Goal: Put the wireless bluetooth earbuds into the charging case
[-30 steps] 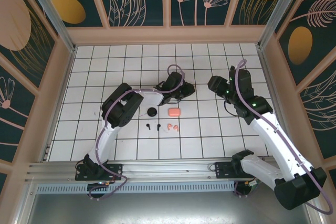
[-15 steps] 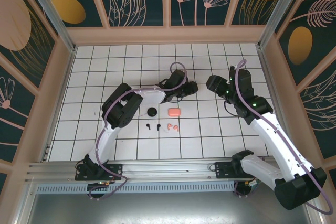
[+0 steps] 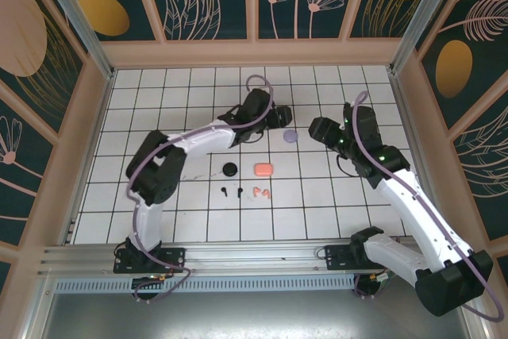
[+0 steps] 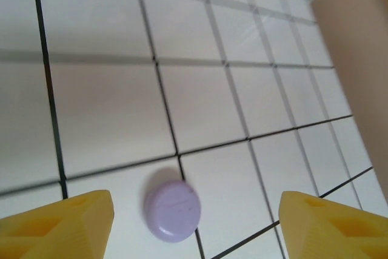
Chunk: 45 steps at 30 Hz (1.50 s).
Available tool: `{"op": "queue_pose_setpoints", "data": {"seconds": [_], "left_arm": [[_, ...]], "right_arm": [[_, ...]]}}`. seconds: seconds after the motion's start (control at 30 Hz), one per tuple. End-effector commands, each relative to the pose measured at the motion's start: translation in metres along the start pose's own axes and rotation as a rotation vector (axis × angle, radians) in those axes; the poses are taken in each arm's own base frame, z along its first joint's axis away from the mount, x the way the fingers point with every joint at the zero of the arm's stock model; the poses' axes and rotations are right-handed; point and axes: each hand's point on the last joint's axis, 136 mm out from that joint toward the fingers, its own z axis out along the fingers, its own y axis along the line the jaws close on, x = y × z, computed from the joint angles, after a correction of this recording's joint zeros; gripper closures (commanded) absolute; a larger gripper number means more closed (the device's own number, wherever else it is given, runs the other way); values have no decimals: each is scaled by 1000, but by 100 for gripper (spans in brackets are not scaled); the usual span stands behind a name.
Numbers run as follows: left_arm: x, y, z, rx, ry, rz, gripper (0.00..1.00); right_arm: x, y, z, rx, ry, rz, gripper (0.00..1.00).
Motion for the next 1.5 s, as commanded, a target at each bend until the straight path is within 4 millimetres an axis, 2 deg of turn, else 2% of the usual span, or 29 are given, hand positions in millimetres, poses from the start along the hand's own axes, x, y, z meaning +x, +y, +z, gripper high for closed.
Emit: {"op": "queue_pose_setpoints", "data": {"seconds": [0.0,0.03,0.07,0.13,0.17,0.37,0.53,0.67,0.77,0.9,1.03,1.47], "left_arm": [[-46,-12,-47,-20,-134,129,23],[-54,-13,-58,-26,-159,152,22],[-62,-12,-69,-37,-186,168,16],[-72,-6,-84,-61,-222,186,14],[-84,-8,-104,-59,-269,189,2],[-115,23,-162,-171,-449,173,1],[-131,51,-194,-310,-552,129,1],[-130,70,-199,-399,-549,84,1],[-123,75,-197,-399,-526,83,1],[-116,77,-203,-367,-544,96,1],[-118,78,-216,-374,-585,116,1],[-122,85,-235,-389,-655,77,1]], "right_arm": [[30,4,23,4,95,-19,29],[38,5,31,16,118,-30,29],[46,7,37,26,139,-39,29],[59,10,50,53,171,-54,29],[67,13,57,61,193,-65,29],[102,25,86,131,290,-118,28],[127,34,109,183,358,-170,25],[145,38,127,248,398,-221,24],[154,40,138,289,416,-253,24],[165,38,149,345,434,-289,23],[175,34,157,375,452,-302,23],[198,23,178,401,504,-316,26]]}}
